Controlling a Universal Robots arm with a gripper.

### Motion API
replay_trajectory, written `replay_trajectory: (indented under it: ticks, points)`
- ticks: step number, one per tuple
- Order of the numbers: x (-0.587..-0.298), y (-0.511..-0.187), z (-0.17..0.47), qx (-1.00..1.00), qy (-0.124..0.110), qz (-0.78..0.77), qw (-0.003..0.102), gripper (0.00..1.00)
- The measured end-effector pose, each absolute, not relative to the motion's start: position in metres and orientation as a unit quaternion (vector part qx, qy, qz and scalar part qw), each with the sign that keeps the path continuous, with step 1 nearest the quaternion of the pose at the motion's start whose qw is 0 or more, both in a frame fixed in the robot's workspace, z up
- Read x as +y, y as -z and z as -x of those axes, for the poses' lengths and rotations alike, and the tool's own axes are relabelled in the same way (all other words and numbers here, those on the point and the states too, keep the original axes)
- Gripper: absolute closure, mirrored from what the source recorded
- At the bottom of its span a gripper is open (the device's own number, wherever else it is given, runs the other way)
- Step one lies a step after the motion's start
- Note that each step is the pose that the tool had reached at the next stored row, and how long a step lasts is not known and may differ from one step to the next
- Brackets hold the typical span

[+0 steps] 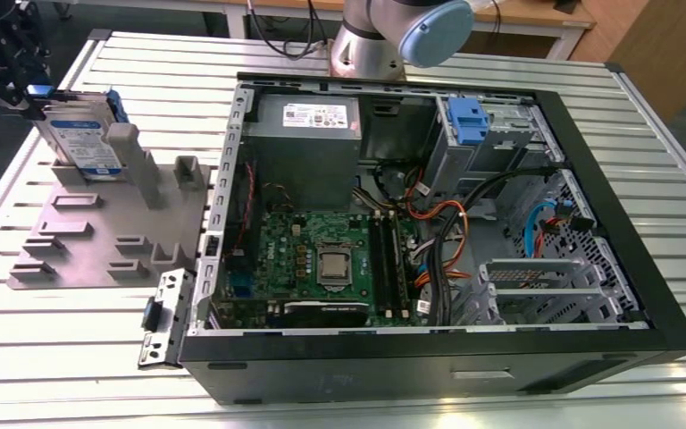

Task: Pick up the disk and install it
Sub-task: 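Pick up the disk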

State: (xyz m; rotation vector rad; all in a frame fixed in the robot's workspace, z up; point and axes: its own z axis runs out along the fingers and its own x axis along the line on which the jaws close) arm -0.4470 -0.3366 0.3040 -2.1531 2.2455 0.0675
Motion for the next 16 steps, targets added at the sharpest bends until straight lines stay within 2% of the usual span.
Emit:
replay_trajectory:
  ticks: [16]
  points:
    - [-0.335, -0.292, 0.447, 0.706, -0.022, 0.708, 0.014, 0.52]
